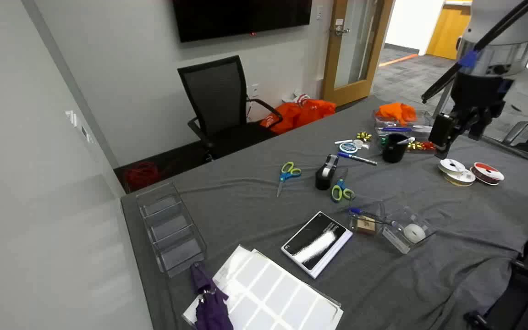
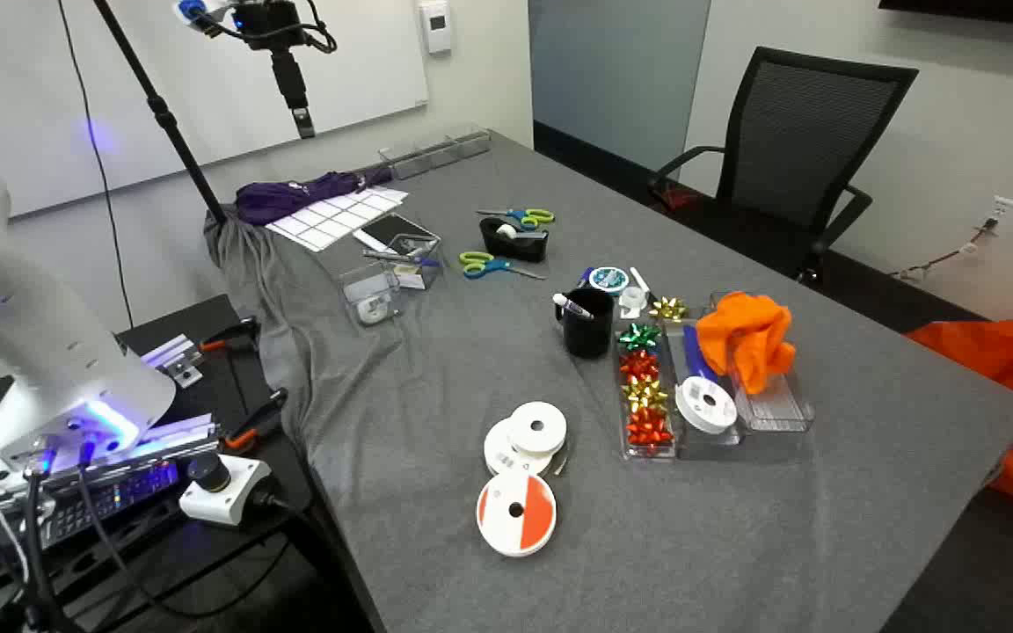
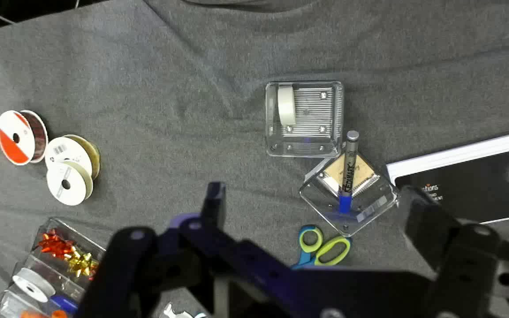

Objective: Move the black cup to the front

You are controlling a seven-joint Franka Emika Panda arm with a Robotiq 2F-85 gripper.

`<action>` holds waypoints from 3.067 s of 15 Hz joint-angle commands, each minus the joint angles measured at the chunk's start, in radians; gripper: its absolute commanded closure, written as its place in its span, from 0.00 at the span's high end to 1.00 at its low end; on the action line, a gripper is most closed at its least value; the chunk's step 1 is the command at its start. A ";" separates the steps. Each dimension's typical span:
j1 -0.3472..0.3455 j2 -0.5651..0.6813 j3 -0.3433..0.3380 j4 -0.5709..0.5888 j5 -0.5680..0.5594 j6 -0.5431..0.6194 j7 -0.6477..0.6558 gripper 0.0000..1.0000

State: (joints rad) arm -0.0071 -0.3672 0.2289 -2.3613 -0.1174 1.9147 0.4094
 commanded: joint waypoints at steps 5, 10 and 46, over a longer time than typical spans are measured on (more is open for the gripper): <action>0.020 0.002 -0.019 0.002 -0.007 -0.003 0.006 1.00; 0.019 0.010 -0.057 -0.044 -0.007 0.114 -0.058 1.00; -0.110 0.449 -0.368 0.422 0.435 0.201 -0.571 1.00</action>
State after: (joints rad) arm -0.1008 0.0821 -0.1553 -1.9415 0.3199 2.1181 -0.1630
